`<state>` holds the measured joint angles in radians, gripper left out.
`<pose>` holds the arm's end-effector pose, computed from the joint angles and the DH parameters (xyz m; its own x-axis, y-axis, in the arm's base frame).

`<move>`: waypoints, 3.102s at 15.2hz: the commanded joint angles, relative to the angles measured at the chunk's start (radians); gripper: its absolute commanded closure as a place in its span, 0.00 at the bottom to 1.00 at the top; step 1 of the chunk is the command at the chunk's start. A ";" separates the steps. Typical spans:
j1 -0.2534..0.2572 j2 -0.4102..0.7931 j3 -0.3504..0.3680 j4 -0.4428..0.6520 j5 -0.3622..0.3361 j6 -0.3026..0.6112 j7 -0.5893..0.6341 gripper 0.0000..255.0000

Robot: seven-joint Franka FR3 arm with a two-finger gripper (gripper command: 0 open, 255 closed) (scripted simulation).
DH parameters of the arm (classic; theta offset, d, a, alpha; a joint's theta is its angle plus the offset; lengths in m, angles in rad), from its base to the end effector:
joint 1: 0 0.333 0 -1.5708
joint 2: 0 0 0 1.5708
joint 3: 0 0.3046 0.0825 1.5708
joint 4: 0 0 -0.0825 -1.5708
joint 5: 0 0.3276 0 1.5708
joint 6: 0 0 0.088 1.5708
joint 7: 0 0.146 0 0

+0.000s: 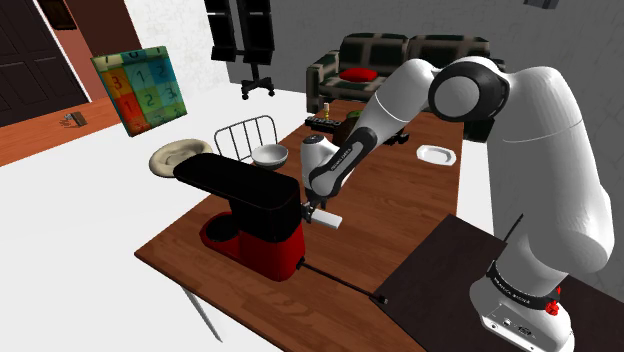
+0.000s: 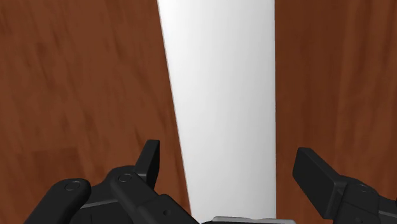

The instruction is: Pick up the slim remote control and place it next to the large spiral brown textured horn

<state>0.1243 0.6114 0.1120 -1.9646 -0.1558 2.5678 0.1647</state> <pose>0.5594 0.1335 0.1580 0.9834 0.1816 0.0010 0.1815 -0.9832 0.0201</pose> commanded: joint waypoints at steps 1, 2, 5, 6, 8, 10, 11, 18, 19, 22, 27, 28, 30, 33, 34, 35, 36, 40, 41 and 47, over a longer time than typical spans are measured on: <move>0.000 0.000 0.000 0.000 0.000 0.000 0.000 0.00; 0.000 0.000 0.000 0.000 0.000 0.000 0.000 0.00; 0.000 0.000 0.000 0.000 0.000 0.000 0.000 1.00; 0.000 0.000 0.000 0.000 0.000 0.000 0.000 1.00; 0.000 0.000 0.000 0.000 0.000 0.000 0.000 1.00; 0.000 0.000 0.000 0.000 0.000 0.000 0.000 1.00; 0.000 0.000 0.000 0.000 0.000 0.000 0.000 1.00; -0.007 -0.056 0.009 -0.011 0.010 -0.044 -0.008 1.00; -0.008 -0.067 0.011 -0.013 0.013 -0.053 -0.009 1.00; -0.012 -0.099 0.017 -0.017 0.019 -0.082 -0.014 1.00; -0.018 -0.150 0.025 -0.018 0.031 -0.131 -0.023 1.00; -0.019 -0.160 0.026 -0.018 0.033 -0.141 -0.025 1.00; -0.021 -0.179 0.029 -0.017 0.038 -0.162 -0.028 1.00; -0.023 -0.207 0.033 -0.013 0.045 -0.193 -0.033 1.00; -0.024 -0.216 0.034 -0.011 0.047 -0.203 -0.035 1.00; -0.025 -0.225 0.035 -0.009 0.049 -0.214 -0.036 1.00; -0.026 -0.234 0.036 -0.007 0.052 -0.225 -0.038 1.00; -0.029 -0.268 0.040 0.003 0.060 -0.269 -0.044 1.00; -0.029 -0.276 0.041 0.006 0.062 -0.280 -0.046 1.00; -0.032 -0.320 0.046 0.030 0.074 -0.347 -0.055 1.00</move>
<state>0.0933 0.2961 0.1576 -1.9420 -0.0836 2.2329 0.1129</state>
